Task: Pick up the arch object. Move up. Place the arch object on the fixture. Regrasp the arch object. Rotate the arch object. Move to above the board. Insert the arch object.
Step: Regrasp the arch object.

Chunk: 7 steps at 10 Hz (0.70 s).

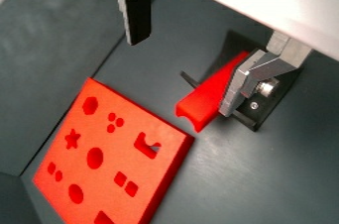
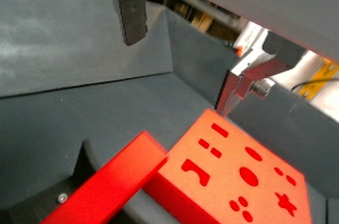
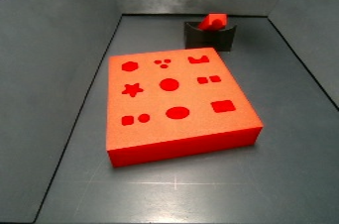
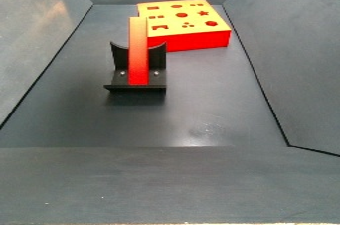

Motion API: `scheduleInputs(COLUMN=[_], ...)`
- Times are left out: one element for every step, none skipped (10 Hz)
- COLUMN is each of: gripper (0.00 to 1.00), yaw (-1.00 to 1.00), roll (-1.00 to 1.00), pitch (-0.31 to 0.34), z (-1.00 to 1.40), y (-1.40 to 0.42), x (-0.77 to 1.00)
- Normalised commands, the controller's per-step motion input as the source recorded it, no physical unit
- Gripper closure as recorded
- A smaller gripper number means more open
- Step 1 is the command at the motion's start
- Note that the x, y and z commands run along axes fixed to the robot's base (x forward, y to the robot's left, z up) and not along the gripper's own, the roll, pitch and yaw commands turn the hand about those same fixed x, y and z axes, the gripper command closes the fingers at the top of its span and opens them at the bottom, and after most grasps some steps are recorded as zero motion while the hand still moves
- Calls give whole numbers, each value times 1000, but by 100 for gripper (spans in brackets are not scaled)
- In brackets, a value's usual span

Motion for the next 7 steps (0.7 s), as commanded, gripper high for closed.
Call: scheduleInputs(gripper=[0, 0, 0, 0, 0, 0, 0], yaw=[19, 19, 20, 21, 21, 23, 23], roll=[1000, 1000, 1000, 1000, 1000, 1000, 1000], pitch=[44, 41, 37, 34, 32, 28, 26], z=[348, 169, 86, 43, 31, 26, 22], y=[-832, -556, -271, -70, -24, -34, -31], x=[-46, -29, -26, -26, -23, -12, -5])
